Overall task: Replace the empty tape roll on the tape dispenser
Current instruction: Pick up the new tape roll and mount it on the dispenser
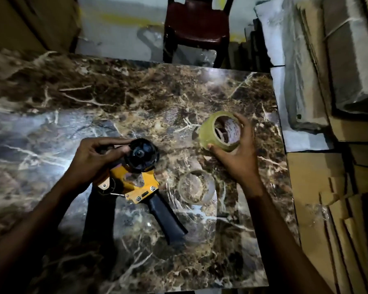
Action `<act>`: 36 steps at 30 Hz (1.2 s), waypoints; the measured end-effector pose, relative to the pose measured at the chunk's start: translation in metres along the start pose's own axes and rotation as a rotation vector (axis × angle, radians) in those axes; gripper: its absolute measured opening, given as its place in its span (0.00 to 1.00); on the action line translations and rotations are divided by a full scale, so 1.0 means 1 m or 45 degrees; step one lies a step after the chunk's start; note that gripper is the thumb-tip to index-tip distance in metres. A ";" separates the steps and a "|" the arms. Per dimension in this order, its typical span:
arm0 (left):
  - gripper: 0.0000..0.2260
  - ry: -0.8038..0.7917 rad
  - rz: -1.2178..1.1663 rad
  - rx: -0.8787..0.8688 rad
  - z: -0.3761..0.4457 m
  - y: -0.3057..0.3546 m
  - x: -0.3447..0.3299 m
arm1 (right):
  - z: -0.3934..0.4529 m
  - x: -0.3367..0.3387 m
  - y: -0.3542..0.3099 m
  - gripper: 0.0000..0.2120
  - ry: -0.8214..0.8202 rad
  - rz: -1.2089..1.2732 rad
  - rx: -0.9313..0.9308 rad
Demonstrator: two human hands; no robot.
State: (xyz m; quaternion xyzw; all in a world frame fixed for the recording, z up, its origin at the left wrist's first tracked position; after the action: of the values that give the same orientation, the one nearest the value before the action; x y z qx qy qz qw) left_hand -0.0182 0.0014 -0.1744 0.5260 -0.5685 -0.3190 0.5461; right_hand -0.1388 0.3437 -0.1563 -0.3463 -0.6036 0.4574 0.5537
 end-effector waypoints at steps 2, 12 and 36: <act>0.17 -0.028 -0.015 0.013 0.001 0.000 0.008 | 0.006 -0.016 -0.008 0.44 -0.057 0.016 0.036; 0.13 -0.016 -0.004 0.005 0.016 -0.010 0.077 | 0.015 -0.089 -0.048 0.44 -0.386 0.183 0.082; 0.18 0.067 -0.122 -0.015 -0.009 -0.016 0.100 | 0.004 -0.201 -0.122 0.45 -1.070 0.025 0.347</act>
State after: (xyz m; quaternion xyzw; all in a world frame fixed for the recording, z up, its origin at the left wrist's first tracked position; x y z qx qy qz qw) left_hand 0.0096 -0.0956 -0.1584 0.5575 -0.5263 -0.3341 0.5482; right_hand -0.1020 0.1161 -0.1125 -0.0600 -0.7072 0.6391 0.2964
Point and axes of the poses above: each hand's wrist, its own z-axis towards the middle knuckle, its own x-axis out of the back of the hand, y = z × x, the point moved 3 cm from there along z, towards the middle knuckle, and after that the axes turned 10 degrees about z, right-handed, at the moved point
